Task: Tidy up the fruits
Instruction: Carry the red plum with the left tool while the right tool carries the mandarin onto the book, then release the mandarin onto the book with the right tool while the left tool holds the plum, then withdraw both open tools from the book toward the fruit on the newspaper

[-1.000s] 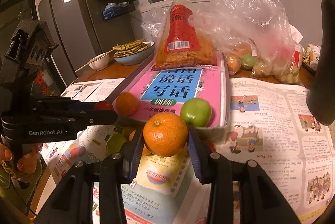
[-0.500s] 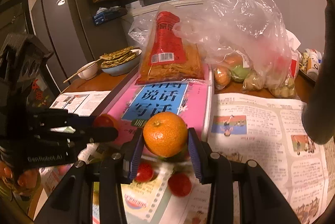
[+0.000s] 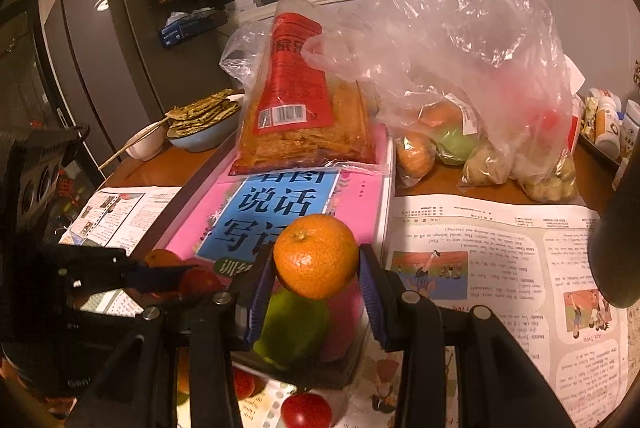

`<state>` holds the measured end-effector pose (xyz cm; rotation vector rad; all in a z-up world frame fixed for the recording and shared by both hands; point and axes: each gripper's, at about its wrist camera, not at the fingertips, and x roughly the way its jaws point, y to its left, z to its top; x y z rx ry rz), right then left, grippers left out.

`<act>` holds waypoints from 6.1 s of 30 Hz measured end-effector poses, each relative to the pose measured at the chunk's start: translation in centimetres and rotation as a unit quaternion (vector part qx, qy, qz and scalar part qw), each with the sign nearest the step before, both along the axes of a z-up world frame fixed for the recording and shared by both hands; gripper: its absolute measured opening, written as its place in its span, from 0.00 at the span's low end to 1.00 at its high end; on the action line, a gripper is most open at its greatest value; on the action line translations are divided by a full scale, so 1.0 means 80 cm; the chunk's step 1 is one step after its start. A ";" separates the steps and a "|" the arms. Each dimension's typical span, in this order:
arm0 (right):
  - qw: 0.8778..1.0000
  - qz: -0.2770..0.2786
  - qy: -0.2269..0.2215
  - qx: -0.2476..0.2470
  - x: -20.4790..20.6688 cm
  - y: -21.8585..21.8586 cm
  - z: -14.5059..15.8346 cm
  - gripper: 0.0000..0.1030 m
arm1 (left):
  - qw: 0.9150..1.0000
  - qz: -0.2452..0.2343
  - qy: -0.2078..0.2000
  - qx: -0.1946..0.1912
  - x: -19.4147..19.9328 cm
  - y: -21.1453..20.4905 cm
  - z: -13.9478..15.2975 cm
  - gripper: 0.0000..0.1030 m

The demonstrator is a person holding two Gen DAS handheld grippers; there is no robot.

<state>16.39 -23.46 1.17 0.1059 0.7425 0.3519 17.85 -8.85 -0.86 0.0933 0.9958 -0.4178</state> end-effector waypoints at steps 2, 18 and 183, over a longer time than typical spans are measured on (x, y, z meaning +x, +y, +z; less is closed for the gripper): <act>1.000 0.001 0.004 0.000 0.006 0.000 -0.003 0.41 | 1.000 -0.001 0.003 0.000 0.003 -0.002 -0.003 0.32; 0.999 0.002 0.035 -0.007 0.039 0.013 -0.023 0.41 | 1.000 -0.006 0.018 0.000 0.010 -0.005 -0.020 0.32; 0.999 -0.015 -0.015 0.025 -0.154 0.003 0.015 0.95 | 0.998 0.054 -0.022 -0.020 -0.132 0.066 0.042 0.69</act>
